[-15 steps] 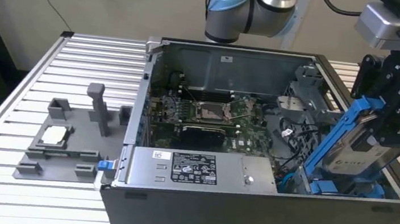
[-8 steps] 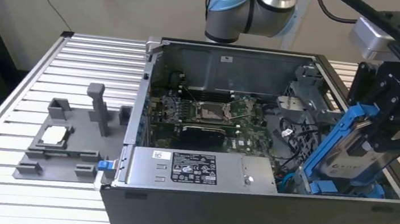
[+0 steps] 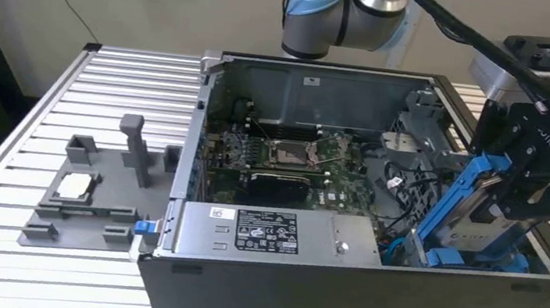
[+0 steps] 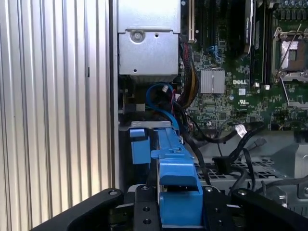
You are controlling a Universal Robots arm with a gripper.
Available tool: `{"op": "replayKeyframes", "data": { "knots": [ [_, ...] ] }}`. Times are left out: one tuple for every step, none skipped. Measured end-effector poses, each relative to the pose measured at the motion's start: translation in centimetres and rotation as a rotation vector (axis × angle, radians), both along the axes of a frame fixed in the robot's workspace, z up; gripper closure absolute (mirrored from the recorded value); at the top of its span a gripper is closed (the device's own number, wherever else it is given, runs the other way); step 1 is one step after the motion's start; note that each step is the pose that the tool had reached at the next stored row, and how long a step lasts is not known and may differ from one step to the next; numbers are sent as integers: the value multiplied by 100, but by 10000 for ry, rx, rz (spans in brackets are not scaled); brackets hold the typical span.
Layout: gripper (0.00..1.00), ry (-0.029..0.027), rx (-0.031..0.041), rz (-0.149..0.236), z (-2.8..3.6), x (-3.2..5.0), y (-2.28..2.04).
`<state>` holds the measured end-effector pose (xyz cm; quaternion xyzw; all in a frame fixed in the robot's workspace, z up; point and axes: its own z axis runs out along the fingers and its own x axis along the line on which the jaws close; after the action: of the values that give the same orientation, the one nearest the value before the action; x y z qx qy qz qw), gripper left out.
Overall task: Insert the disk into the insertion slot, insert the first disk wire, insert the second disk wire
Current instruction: 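Insert the disk into the insertion slot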
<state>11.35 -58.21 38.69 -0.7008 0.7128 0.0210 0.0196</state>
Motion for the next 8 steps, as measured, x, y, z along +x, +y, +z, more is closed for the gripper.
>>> {"op": "replayKeyframes", "data": {
  "knots": [
    [68,-1,1,0,-16,0,0],
    [68,0,0,0,-26,0,0],
    [68,0,0,0,-33,0,0],
    [68,0,3,0,-39,0,0],
    [68,-1,9,0,-47,0,0],
    [68,-1,11,0,-57,0,0],
    [68,-1,13,0,-66,0,0],
    [68,0,13,0,-73,0,0]
  ]
}}
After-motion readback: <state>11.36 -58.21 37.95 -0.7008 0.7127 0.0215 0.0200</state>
